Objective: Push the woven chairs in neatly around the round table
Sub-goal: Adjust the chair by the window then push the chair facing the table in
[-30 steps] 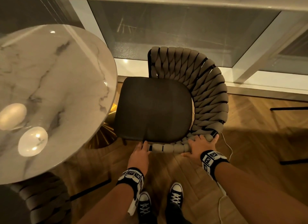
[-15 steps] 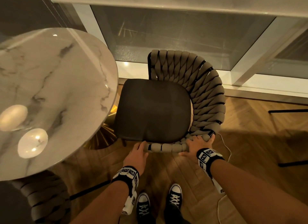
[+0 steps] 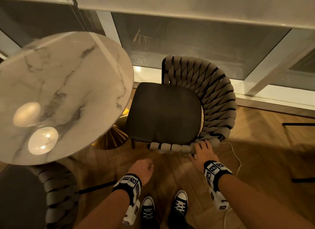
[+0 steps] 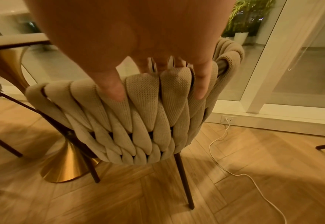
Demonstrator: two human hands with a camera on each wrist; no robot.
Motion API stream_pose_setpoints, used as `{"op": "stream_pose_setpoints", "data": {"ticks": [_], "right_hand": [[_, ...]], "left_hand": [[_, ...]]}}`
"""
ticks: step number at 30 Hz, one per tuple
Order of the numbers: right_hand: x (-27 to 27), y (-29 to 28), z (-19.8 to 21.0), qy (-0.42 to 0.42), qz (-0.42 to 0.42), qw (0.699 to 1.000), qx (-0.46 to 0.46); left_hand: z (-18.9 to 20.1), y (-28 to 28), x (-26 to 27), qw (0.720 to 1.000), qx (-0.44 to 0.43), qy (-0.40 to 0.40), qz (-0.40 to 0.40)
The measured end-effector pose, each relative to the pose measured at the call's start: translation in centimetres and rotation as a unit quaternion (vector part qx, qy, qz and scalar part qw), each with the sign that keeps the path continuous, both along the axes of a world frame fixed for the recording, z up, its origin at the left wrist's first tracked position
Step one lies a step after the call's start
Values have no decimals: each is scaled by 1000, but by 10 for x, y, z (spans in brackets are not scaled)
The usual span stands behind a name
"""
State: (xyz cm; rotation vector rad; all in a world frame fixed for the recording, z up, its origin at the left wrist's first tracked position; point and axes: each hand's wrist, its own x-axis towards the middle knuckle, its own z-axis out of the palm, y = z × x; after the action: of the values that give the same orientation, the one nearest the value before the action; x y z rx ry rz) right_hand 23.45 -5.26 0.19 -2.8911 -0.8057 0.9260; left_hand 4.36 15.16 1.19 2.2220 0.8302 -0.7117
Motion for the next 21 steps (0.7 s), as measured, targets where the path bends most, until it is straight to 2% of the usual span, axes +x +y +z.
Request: {"op": "stream_pose_setpoints", "data": {"ticks": [5, 8, 10, 13, 16, 21], "right_hand": [[-29, -2, 13, 20, 8, 999, 40], [-46, -7, 21, 37, 48, 997, 37], [-60, -12, 21, 90, 80, 992, 23], [-86, -22, 13, 171, 72, 983, 2], [-121, -23, 8, 227, 62, 970, -67], [-182, 7, 8, 241, 88, 963, -79]], "left_hand": [[8, -5, -45, 999, -32, -15, 33], [5, -7, -90, 998, -49, 5, 46], [5, -10, -124, 998, -43, 23, 50], [13, -11, -168, 997, -26, 44, 65], [23, -6, -212, 994, -16, 50, 98], [37, 18, -280, 988, 4, 7, 154]]}}
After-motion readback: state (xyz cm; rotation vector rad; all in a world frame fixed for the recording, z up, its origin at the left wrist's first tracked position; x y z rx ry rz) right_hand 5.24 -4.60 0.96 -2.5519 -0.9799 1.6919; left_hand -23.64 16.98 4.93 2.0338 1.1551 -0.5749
